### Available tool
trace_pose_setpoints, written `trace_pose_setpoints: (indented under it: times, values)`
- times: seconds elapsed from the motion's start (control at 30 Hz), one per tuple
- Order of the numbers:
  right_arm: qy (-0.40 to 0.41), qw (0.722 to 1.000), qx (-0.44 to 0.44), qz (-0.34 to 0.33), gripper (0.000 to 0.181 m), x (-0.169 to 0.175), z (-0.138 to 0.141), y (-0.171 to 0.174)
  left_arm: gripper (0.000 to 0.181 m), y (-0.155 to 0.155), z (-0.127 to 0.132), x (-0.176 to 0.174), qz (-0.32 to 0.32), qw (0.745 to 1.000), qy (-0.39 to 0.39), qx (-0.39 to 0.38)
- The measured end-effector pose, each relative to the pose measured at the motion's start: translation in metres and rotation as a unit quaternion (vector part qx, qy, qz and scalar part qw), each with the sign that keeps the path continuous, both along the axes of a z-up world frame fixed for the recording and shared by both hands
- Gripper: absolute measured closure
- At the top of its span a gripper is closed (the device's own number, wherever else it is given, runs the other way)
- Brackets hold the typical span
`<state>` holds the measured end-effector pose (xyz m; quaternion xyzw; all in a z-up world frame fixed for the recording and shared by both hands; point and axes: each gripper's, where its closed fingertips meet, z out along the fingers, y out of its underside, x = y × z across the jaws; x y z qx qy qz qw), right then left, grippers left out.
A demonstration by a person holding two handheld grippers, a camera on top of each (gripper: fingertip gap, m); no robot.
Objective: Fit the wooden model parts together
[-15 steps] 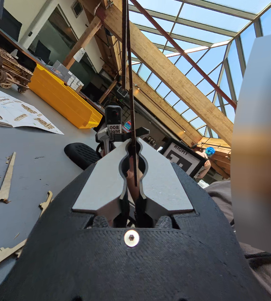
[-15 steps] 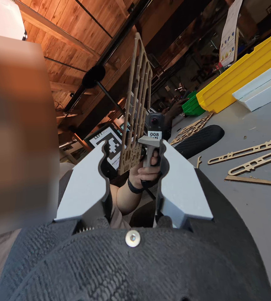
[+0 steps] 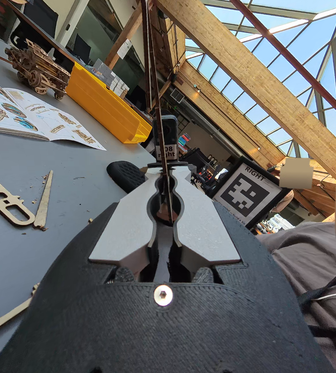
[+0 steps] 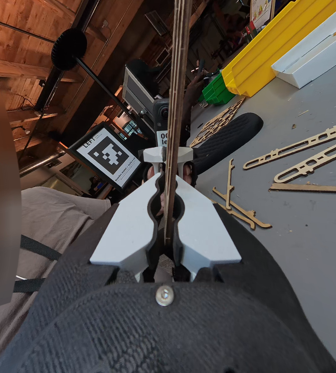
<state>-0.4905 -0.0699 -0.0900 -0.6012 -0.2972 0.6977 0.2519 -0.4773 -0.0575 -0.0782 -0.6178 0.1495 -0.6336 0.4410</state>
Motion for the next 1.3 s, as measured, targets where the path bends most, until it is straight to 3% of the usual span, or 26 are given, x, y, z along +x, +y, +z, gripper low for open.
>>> trace_pose_setpoints:
  times: [0.13,0.33,0.83,1.3]
  values:
    - [-0.018,1.000,-0.008,0.005,0.181,0.002,-0.008,-0.001,0.179,-0.006,-0.014,-0.005,-0.041,0.997,0.068,0.014]
    - [-0.063,0.998,0.017,0.001,0.181,-0.006,-0.021,0.001,0.177,-0.003,-0.028,-0.011,-0.048,0.988,0.146,0.026]
    - [-0.116,0.993,0.019,0.009,0.181,-0.014,-0.042,-0.003,0.169,-0.004,-0.045,-0.018,-0.045,0.985,0.165,0.000]
    - [-0.127,0.992,0.002,0.018,0.177,-0.020,-0.051,-0.010,0.180,-0.019,-0.056,-0.022,-0.062,0.978,0.201,-0.009]
